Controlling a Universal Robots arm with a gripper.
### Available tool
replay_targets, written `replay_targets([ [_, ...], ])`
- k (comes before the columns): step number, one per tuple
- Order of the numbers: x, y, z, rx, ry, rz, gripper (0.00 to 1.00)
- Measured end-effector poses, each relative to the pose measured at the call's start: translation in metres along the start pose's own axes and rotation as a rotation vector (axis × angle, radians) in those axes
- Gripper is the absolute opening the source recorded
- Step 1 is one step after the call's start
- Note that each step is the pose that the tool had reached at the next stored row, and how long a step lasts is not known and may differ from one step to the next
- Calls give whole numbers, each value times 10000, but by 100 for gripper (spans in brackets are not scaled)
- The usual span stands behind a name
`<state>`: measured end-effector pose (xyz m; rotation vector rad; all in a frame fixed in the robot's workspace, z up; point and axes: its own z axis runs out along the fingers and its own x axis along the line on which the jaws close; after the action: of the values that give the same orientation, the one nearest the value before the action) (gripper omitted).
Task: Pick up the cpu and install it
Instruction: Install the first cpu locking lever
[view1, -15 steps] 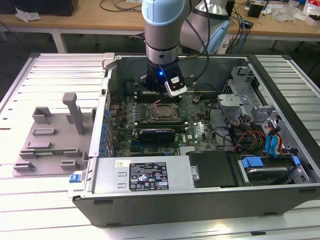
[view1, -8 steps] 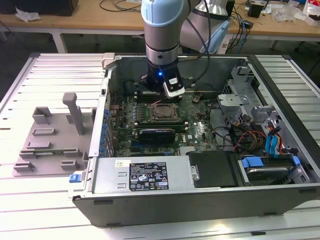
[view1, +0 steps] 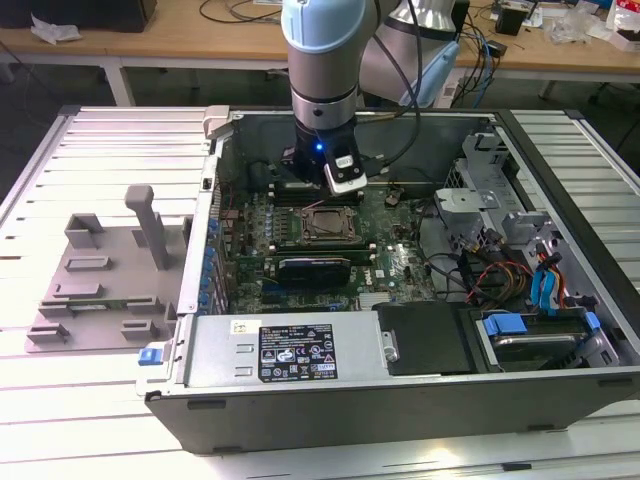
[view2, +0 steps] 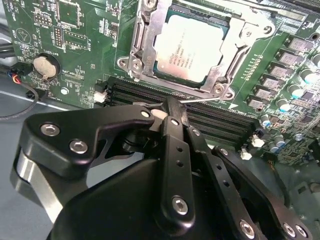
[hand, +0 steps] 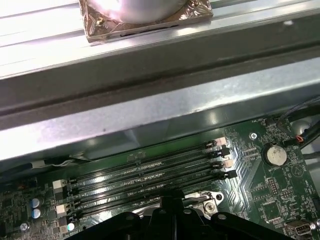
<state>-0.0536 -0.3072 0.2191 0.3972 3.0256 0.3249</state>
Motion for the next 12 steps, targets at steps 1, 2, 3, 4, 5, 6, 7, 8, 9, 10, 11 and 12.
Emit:
replay_targets([
  [1, 0, 0, 3, -2, -1, 0, 11],
  [2, 0, -2, 12, -1, -1, 2, 11],
  [3, 1, -5, 23, 0, 0, 4, 11],
  [4, 2, -5, 31, 1, -1, 7, 11],
  [5, 2, -5, 33, 3, -2, 11, 11],
  [6, 3, -1, 38, 1, -8, 36, 11],
  [7, 0, 7, 43, 4, -21, 93, 11],
  [8, 0, 6, 43, 5, -23, 105, 11],
  [9, 0, 7, 43, 6, -23, 106, 11],
  [10, 0, 7, 44, 5, -24, 106, 11],
  [11, 0, 7, 44, 6, -24, 106, 11],
  [12, 0, 7, 44, 6, -24, 107, 11],
])
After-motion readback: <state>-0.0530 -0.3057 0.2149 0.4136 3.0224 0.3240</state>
